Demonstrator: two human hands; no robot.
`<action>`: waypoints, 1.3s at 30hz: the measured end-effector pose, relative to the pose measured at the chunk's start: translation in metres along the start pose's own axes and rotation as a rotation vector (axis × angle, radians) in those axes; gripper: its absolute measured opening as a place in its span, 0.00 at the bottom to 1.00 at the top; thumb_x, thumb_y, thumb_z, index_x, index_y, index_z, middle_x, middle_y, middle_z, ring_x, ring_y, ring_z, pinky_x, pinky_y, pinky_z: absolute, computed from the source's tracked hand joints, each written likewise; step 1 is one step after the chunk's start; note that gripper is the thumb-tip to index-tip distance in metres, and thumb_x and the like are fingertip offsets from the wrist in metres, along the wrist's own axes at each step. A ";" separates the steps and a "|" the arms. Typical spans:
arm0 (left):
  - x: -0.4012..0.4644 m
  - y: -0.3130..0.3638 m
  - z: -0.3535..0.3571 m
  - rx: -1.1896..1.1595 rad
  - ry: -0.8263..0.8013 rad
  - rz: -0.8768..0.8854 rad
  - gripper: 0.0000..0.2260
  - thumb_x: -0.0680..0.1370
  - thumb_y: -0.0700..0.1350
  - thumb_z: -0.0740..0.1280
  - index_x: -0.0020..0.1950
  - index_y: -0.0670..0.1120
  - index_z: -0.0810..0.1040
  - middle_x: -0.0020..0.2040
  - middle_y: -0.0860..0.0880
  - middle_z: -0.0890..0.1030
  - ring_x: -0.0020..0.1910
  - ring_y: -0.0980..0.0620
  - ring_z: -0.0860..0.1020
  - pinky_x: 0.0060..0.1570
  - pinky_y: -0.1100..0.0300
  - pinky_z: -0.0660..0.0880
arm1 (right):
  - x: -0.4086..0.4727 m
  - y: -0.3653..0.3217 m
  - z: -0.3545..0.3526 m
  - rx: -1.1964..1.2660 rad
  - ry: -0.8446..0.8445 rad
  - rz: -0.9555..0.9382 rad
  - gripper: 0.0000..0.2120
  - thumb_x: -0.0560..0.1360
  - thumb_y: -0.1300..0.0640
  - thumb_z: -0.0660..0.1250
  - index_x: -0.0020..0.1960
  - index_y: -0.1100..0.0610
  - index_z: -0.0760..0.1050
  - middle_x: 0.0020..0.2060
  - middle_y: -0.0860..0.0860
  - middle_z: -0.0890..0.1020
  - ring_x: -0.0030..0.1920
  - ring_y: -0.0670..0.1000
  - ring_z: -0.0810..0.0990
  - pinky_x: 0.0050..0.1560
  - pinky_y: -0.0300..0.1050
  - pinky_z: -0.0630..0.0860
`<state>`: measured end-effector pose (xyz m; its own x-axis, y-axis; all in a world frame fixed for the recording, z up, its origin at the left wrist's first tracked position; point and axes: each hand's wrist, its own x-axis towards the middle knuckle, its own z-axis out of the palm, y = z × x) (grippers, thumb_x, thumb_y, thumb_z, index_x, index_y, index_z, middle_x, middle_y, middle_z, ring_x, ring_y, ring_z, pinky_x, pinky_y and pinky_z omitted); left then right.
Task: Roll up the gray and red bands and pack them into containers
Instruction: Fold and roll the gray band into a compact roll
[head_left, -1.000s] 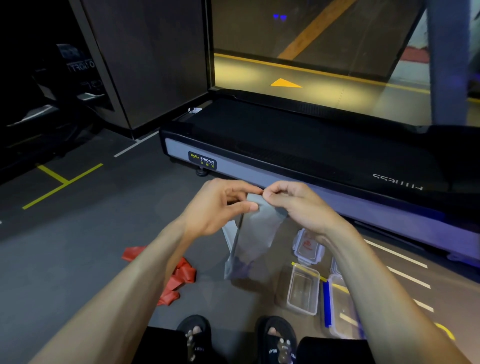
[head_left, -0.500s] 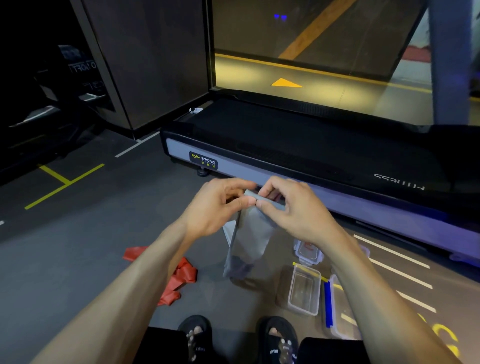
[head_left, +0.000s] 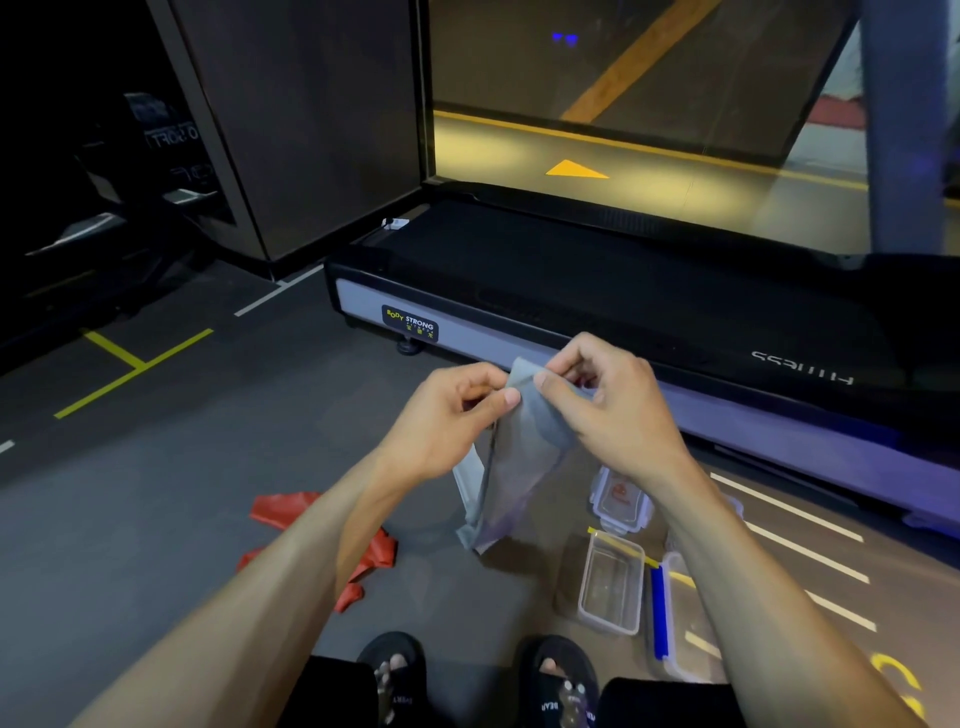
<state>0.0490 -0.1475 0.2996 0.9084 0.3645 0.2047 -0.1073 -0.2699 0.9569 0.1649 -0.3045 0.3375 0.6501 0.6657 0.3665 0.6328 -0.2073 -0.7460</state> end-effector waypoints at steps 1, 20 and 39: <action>0.000 0.001 0.000 -0.017 -0.010 -0.006 0.05 0.82 0.40 0.67 0.50 0.41 0.82 0.46 0.43 0.86 0.45 0.49 0.82 0.52 0.48 0.79 | 0.000 0.000 0.000 0.024 0.000 0.018 0.05 0.76 0.55 0.73 0.41 0.51 0.79 0.34 0.45 0.82 0.37 0.45 0.79 0.38 0.40 0.72; -0.003 0.007 -0.002 0.030 -0.036 0.009 0.11 0.82 0.40 0.67 0.65 0.42 0.79 0.51 0.41 0.86 0.54 0.37 0.83 0.60 0.36 0.76 | 0.002 0.000 0.002 0.469 -0.287 0.398 0.13 0.80 0.58 0.65 0.39 0.55 0.83 0.37 0.52 0.83 0.41 0.49 0.79 0.49 0.49 0.71; 0.000 0.004 0.004 -0.153 -0.005 -0.054 0.11 0.80 0.49 0.70 0.59 0.47 0.84 0.51 0.39 0.86 0.50 0.48 0.82 0.56 0.49 0.79 | -0.002 0.003 0.006 -0.067 -0.088 -0.010 0.06 0.77 0.50 0.70 0.42 0.49 0.78 0.35 0.47 0.81 0.44 0.48 0.78 0.41 0.42 0.69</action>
<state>0.0505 -0.1517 0.3024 0.9165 0.3701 0.1518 -0.1185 -0.1113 0.9867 0.1630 -0.3019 0.3316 0.6056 0.7280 0.3214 0.6678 -0.2452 -0.7028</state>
